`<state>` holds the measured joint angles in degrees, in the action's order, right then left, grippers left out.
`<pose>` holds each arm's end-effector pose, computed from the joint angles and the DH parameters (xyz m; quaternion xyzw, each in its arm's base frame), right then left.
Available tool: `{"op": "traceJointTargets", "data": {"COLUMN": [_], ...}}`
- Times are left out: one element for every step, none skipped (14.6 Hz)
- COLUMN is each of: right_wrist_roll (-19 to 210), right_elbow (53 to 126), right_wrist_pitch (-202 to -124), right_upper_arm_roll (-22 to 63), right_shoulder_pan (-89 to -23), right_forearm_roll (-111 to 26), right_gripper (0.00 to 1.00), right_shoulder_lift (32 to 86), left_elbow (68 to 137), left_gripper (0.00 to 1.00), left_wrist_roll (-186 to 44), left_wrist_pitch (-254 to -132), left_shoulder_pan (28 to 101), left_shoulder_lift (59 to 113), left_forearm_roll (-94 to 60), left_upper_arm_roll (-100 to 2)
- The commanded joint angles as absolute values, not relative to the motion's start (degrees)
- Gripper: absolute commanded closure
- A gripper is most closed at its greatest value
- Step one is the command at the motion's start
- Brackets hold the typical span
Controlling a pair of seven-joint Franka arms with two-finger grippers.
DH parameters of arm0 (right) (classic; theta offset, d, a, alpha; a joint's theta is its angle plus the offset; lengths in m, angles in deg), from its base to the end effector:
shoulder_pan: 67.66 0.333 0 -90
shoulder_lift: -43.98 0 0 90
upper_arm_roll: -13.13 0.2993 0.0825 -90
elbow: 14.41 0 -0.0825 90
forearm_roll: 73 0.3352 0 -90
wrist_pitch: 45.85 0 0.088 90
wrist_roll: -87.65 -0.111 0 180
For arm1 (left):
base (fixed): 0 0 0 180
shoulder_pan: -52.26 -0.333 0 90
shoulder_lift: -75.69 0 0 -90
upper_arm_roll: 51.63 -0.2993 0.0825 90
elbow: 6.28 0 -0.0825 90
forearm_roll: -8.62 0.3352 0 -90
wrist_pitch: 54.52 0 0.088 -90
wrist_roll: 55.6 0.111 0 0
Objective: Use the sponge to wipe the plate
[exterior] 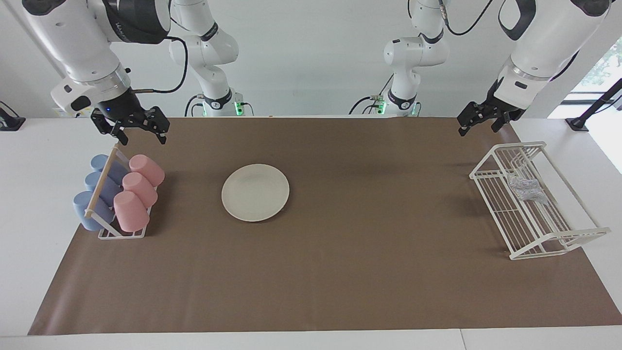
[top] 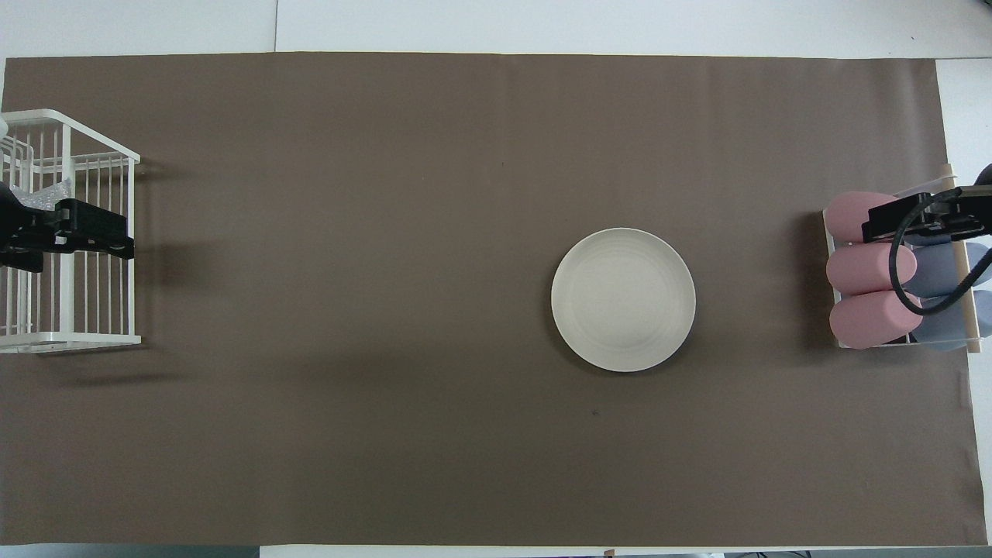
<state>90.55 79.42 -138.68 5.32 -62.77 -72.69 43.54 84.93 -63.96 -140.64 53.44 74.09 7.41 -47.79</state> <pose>0.5060 -0.0255 0.5836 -1.0000 0.0003 0.0048 0.0035 0.4877 -0.0458 0.6031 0.9991 0.0288 -0.0314 0.0060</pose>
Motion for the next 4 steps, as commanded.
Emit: {"op": "traceJointTargets", "data": {"right_wrist_roll": [89.5,89.5,89.5,89.5], "right_elbow": [80.1,80.1,80.1,80.1], "right_wrist_pitch": [-138.5,-138.5,-138.5,-138.5], "right_upper_arm_roll": [5.7,5.7,5.7,5.7], "right_shoulder_pan": [-62.9,-62.9,-62.9,-62.9], "right_forearm_roll": [-72.9,-72.9,-72.9,-72.9], "right_gripper": [0.00,0.00,0.00,0.00], "right_shoulder_lift": [42.8,42.8,42.8,42.8], "left_elbow": [86.8,86.9,86.9,86.9], "left_gripper": [0.00,0.00,0.00,0.00], "left_wrist_roll": [-63.6,-63.6,-63.6,-63.6], "left_wrist_pitch": [-140.4,-140.4,-140.4,-140.4], "left_shoulder_pan": [53.4,53.5,53.6,53.6], "left_shoulder_lift": [72.6,72.6,72.7,72.6], "left_forearm_roll": [6.9,6.9,6.9,6.9], "left_upper_arm_roll": [-48.0,-48.0,-48.0,-48.0]}}
